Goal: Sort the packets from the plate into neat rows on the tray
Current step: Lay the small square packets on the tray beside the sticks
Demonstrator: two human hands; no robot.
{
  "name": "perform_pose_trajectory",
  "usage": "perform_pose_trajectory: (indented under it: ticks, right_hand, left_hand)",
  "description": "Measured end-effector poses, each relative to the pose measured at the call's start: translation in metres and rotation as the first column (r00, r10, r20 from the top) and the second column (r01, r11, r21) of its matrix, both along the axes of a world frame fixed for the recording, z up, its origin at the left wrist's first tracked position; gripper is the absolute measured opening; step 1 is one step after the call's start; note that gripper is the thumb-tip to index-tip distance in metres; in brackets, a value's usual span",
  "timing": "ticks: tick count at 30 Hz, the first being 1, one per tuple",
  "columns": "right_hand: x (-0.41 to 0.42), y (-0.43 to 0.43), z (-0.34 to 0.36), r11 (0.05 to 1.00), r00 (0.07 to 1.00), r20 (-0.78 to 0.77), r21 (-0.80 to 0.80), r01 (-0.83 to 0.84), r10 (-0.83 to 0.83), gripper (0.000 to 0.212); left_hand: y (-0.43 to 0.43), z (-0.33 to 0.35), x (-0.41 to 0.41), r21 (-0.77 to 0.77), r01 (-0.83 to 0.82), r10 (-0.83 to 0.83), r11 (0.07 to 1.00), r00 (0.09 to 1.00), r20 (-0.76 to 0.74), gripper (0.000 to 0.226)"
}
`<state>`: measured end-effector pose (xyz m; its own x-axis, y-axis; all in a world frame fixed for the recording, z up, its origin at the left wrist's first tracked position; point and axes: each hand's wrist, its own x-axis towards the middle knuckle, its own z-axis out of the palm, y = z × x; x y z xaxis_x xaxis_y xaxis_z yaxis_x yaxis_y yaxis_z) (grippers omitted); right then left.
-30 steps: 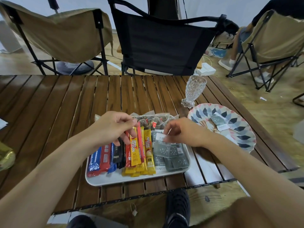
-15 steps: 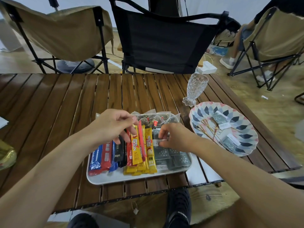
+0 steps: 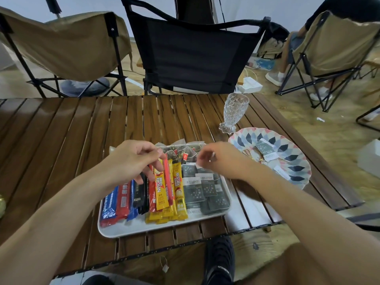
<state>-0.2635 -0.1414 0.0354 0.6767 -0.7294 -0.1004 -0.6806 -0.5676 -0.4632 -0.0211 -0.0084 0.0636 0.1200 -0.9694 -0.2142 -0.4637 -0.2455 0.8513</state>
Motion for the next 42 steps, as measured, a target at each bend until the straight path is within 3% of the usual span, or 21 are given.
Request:
perform_pose_trajectory:
  ticks: [4, 7, 9, 13, 17, 22, 28, 33, 37, 40, 42]
  right_hand:
    - [-0.055, -0.039, 0.004, 0.952, 0.957, 0.076, -0.104, 0.287, -0.280, 0.012]
    - [-0.098, -0.063, -0.014, 0.814, 0.833, 0.076, -0.182, 0.552, -0.548, 0.016]
    - [-0.119, -0.071, -0.026, 0.724, 0.747, 0.040, -0.216, 0.655, -0.664, 0.032]
    - [-0.132, -0.077, -0.041, 0.686, 0.696, -0.034, -0.204, 0.698, -0.717, 0.049]
    - [-0.128, -0.078, -0.039, 0.650, 0.668, 0.044, -0.193, 0.735, -0.743, 0.053]
    - [-0.127, -0.071, -0.025, 0.624, 0.655, 0.099, -0.224, 0.748, -0.749, 0.006]
    - [-0.107, -0.054, 0.016, 0.693, 0.688, 0.274, -0.094, 0.715, -0.672, 0.031]
    - [-0.071, -0.032, 0.020, 0.900, 0.878, 0.195, 0.105, 0.424, -0.437, 0.005]
    - [-0.054, -0.020, 0.014, 0.922, 0.946, 0.115, 0.286, 0.261, -0.304, 0.038]
    - [-0.046, -0.015, 0.012, 0.955, 0.979, 0.059, 0.240, 0.175, -0.194, 0.025]
    - [-0.043, -0.011, 0.012, 0.935, 0.981, 0.062, 0.320, 0.154, -0.183, 0.020]
  left_hand:
    - [-0.002, -0.001, -0.003, 0.006, -0.002, 0.002, 1.000, 1.000, 0.007, 0.020]
    - [-0.002, -0.003, -0.003, 0.016, -0.004, 0.004, 1.000, 1.000, 0.008, 0.021]
    - [-0.002, -0.004, -0.003, 0.024, -0.011, 0.011, 1.000, 1.000, 0.003, 0.021]
    - [-0.003, -0.005, -0.003, 0.027, -0.016, 0.015, 1.000, 1.000, 0.007, 0.020]
    - [-0.006, -0.003, -0.006, 0.024, -0.017, 0.017, 1.000, 1.000, 0.018, 0.020]
    - [-0.007, -0.002, -0.008, 0.016, -0.019, 0.019, 1.000, 1.000, 0.012, 0.022]
    - [-0.004, 0.000, -0.007, 0.004, -0.013, 0.013, 1.000, 1.000, 0.011, 0.021]
    - [0.000, 0.001, -0.001, -0.007, -0.007, 0.007, 1.000, 1.000, 0.011, 0.020]
    - [0.003, 0.001, 0.004, -0.006, -0.014, 0.014, 1.000, 1.000, 0.007, 0.019]
    - [0.004, 0.001, 0.007, -0.008, -0.012, 0.012, 1.000, 1.000, 0.025, 0.019]
    - [0.005, 0.002, 0.008, -0.011, -0.012, 0.012, 1.000, 1.000, 0.027, 0.019]
